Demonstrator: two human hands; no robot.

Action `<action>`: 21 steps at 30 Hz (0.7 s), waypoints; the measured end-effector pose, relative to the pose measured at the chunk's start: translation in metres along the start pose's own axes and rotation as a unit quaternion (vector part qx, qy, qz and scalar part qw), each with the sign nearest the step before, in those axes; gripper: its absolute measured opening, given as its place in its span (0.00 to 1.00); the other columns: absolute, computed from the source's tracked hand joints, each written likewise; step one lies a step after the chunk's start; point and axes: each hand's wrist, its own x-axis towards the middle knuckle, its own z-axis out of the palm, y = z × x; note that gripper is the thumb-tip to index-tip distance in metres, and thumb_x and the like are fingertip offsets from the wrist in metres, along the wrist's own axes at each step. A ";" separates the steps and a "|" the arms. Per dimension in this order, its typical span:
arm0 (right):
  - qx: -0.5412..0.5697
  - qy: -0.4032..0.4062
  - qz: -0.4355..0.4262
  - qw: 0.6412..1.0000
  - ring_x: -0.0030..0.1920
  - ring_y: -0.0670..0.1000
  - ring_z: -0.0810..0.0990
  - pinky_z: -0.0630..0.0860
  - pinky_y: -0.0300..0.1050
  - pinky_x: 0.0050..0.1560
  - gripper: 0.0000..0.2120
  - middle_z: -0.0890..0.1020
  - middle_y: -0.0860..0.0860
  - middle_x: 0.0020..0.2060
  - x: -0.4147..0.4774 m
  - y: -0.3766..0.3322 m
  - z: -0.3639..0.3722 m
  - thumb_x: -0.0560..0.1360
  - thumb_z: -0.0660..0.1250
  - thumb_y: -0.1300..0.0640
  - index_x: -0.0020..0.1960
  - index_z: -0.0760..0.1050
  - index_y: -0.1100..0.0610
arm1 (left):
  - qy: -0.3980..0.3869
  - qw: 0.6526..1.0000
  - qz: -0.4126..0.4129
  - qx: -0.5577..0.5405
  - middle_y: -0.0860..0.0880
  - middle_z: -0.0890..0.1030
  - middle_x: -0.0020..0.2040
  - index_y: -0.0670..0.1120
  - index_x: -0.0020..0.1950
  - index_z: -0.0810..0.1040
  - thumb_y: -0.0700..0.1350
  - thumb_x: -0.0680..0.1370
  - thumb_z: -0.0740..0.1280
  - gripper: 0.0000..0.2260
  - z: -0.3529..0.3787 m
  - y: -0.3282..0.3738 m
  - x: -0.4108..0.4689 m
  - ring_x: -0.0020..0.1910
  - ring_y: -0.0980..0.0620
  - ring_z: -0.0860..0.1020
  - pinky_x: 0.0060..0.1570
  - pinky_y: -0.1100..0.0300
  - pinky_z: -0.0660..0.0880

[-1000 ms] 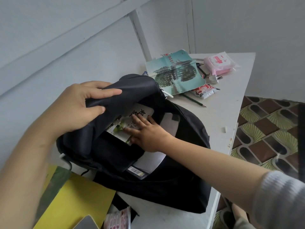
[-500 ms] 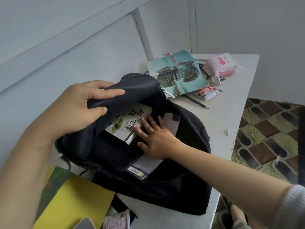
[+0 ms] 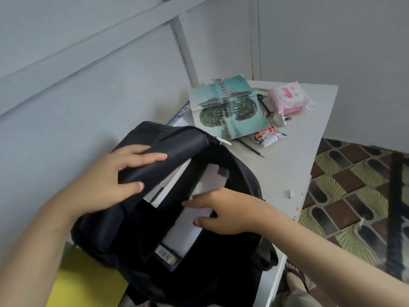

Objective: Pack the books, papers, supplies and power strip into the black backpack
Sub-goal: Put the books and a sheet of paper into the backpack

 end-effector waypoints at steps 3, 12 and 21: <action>0.077 0.066 -0.008 0.995 0.41 0.37 0.79 0.74 0.35 0.49 0.13 0.84 0.42 0.45 -0.018 0.012 -0.025 0.77 0.64 0.52 0.60 0.79 0.51 | -0.088 0.995 -0.038 0.007 0.69 0.57 0.69 0.79 0.57 0.67 0.41 0.71 0.73 0.33 0.015 -0.005 0.008 0.68 0.71 0.57 0.65 0.65 0.57; 0.039 0.360 0.092 0.928 0.41 0.47 0.76 0.72 0.43 0.43 0.06 0.79 0.44 0.42 0.019 0.142 -0.108 0.76 0.65 0.54 0.49 0.80 0.51 | 0.130 0.976 -0.072 -0.157 0.60 0.82 0.45 0.57 0.30 0.82 0.60 0.63 0.65 0.10 0.035 -0.003 0.096 0.46 0.59 0.79 0.50 0.65 0.72; -0.095 0.242 0.139 0.956 0.72 0.58 0.58 0.54 0.55 0.72 0.14 0.61 0.55 0.74 0.083 0.215 -0.174 0.76 0.65 0.54 0.61 0.77 0.46 | 0.082 0.984 -0.096 -0.122 0.56 0.65 0.71 0.61 0.42 0.83 0.42 0.73 0.71 0.12 0.070 -0.033 0.229 0.70 0.61 0.61 0.70 0.57 0.56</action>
